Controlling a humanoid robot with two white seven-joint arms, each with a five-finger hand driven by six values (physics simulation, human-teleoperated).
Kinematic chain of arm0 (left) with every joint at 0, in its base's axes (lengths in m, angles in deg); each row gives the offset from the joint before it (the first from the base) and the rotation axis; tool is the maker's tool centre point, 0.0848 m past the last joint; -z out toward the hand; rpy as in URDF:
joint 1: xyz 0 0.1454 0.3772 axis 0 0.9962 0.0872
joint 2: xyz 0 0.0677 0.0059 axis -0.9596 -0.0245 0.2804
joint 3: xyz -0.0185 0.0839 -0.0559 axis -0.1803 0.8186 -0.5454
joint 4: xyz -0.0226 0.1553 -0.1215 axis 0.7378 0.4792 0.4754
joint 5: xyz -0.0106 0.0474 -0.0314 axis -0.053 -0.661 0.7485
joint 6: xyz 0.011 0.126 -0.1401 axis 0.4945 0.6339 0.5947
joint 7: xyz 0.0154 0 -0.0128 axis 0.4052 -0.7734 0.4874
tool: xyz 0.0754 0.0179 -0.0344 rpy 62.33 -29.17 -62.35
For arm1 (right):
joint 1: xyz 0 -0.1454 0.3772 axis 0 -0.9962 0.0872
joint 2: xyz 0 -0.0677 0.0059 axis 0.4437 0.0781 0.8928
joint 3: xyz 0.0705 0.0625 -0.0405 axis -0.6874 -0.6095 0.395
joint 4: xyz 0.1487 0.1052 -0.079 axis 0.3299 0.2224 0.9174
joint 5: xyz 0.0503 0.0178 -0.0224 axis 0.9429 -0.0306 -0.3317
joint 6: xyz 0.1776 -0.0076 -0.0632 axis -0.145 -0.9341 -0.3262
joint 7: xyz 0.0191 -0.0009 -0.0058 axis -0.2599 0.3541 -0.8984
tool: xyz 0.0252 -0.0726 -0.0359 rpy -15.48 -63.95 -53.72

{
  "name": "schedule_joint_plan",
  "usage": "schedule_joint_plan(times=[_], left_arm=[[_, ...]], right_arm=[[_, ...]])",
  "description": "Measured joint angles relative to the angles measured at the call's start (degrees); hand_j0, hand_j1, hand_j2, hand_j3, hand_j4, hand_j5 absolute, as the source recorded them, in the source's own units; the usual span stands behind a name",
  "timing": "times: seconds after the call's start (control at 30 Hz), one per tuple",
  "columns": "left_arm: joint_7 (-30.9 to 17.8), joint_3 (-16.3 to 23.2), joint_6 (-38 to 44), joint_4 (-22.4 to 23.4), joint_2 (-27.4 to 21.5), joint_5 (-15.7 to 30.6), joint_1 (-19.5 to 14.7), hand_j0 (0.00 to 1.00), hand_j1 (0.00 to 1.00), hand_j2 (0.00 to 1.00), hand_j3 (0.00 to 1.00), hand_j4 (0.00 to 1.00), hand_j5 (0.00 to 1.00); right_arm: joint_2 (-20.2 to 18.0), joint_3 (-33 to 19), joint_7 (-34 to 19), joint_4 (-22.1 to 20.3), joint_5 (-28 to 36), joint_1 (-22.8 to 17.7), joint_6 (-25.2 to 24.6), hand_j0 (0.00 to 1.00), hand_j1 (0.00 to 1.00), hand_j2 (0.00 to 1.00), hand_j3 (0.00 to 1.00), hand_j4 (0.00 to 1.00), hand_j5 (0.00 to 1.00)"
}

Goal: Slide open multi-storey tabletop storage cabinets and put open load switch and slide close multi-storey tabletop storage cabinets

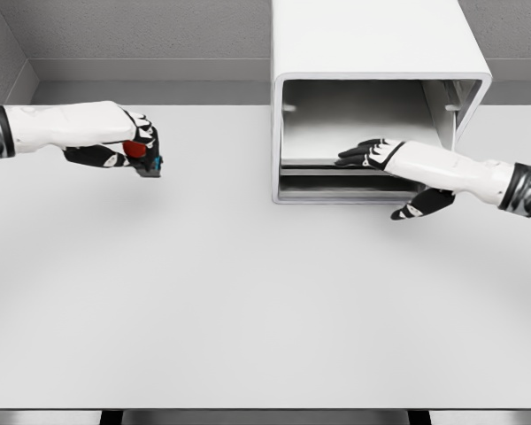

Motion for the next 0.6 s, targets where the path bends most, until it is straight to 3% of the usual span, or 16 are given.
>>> schedule_joint_plan(times=[0.37, 0.6], left_arm=[[-0.1, 6.3, 0.0, -2.5, 0.1, 3.8, -6.3, 0.36, 0.36, 0.36, 0.36, 0.36, 0.36], [0.0, 8.0, 0.0, -4.5, 0.3, 5.5, -7.2, 0.36, 0.36, 0.36, 0.36, 0.36, 0.36]], right_arm=[[-4.3, -0.2, 0.0, -6.4, 1.0, -2.4, 0.0, 1.00, 1.00, 1.00, 1.00, 1.00, 1.00], [-8.7, -0.3, 0.3, -9.8, 2.8, -3.1, 0.0, 1.00, 1.00, 1.00, 1.00, 1.00, 1.00]])
